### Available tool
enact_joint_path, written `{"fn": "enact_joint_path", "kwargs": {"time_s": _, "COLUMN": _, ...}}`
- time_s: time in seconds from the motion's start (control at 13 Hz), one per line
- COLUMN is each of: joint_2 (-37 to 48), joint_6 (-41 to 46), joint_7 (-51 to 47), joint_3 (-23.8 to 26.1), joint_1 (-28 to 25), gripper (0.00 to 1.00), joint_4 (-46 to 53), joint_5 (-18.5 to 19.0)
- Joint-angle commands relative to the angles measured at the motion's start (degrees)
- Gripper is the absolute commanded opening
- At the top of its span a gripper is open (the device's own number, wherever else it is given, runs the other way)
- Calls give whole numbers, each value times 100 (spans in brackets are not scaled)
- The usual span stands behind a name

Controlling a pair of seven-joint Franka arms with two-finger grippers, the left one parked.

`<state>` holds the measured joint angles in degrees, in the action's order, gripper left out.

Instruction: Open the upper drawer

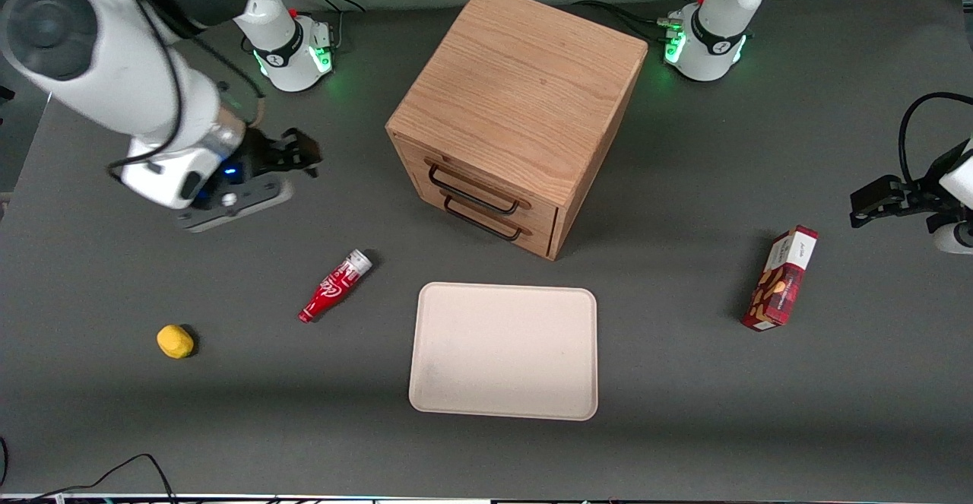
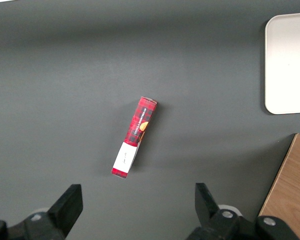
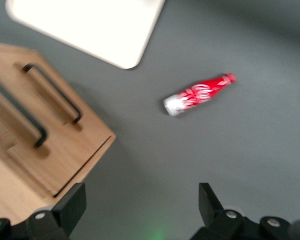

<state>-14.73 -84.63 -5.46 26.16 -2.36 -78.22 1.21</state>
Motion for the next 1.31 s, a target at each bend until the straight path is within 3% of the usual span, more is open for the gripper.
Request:
{"fn": "enact_joint_path", "kwargs": {"time_s": 0.0, "joint_2": -635, "joint_6": -62, "joint_7": 580, "joint_3": 512, "joint_1": 34, "gripper": 100, "joint_4": 438, "joint_5": -50}}
{"fn": "enact_joint_path", "kwargs": {"time_s": 0.62, "joint_2": -1611, "joint_6": -975, "joint_7": 1126, "joint_3": 680, "joint_1": -861, "gripper": 100, "joint_4": 887, "joint_5": -42}}
{"fn": "enact_joint_path", "kwargs": {"time_s": 0.85, "joint_2": -2041, "joint_6": -1388, "joint_7": 2247, "joint_3": 689, "joint_1": -836, "gripper": 100, "joint_4": 878, "joint_5": -68}}
{"fn": "enact_joint_path", "kwargs": {"time_s": 1.23, "joint_2": -2288, "joint_6": -1678, "joint_7": 2884, "joint_3": 707, "joint_1": -792, "gripper": 100, "joint_4": 756, "joint_5": -541}}
